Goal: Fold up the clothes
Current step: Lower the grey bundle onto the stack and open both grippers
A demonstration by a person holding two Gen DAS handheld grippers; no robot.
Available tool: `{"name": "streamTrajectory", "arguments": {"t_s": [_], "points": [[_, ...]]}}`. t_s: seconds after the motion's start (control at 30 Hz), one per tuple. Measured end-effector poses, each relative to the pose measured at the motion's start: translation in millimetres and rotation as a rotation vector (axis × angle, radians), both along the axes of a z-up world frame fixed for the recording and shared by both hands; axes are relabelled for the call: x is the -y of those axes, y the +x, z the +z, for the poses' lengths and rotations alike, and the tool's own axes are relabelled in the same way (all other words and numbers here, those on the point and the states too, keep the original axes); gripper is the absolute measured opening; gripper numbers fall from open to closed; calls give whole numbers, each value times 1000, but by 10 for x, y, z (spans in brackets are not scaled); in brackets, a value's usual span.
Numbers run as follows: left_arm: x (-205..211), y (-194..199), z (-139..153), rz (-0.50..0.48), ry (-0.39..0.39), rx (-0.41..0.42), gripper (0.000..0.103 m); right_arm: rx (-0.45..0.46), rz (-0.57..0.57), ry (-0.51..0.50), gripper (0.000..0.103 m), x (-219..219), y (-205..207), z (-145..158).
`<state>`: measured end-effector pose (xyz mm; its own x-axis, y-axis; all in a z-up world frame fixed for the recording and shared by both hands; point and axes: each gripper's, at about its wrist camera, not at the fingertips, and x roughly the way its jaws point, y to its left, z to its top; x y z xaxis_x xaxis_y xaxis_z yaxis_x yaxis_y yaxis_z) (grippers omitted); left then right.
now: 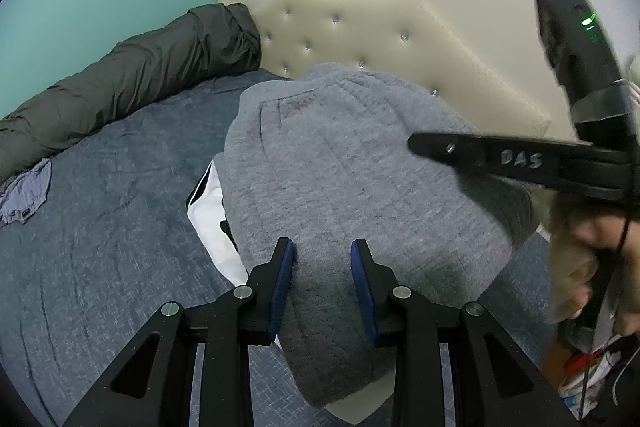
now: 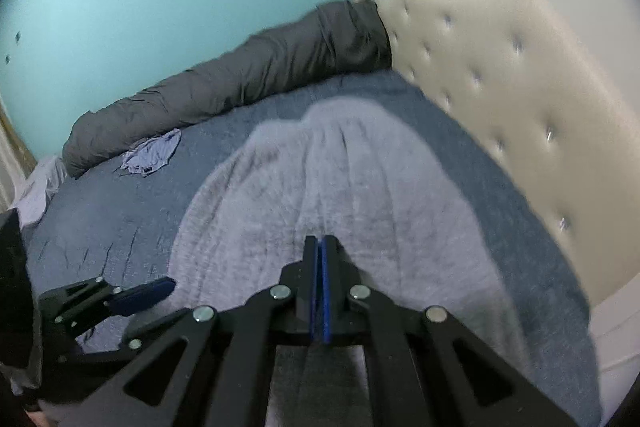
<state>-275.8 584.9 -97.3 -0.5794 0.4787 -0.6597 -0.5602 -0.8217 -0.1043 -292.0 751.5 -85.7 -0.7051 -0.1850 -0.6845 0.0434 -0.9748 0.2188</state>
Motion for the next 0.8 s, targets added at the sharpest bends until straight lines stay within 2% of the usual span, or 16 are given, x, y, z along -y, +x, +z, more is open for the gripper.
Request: {"name": "streamTrajectory", "arguments": {"t_s": [0.13, 0.3, 0.53, 0.73, 0.8], "points": [[26, -36, -48, 5, 17, 16, 33, 56, 22, 1, 0, -33, -142, -174], [3, -25, -80, 8, 14, 11, 31, 62, 7, 93, 0, 65, -192, -263], [17, -2, -53, 9, 21, 23, 30, 70, -17, 47, 0, -12, -227, -340], [51, 28, -12, 23, 14, 31, 29, 92, -4, 69, 0, 76, -232, -159], [52, 45, 9, 26, 13, 26, 29, 55, -2, 56, 0, 76, -169, 5]]}}
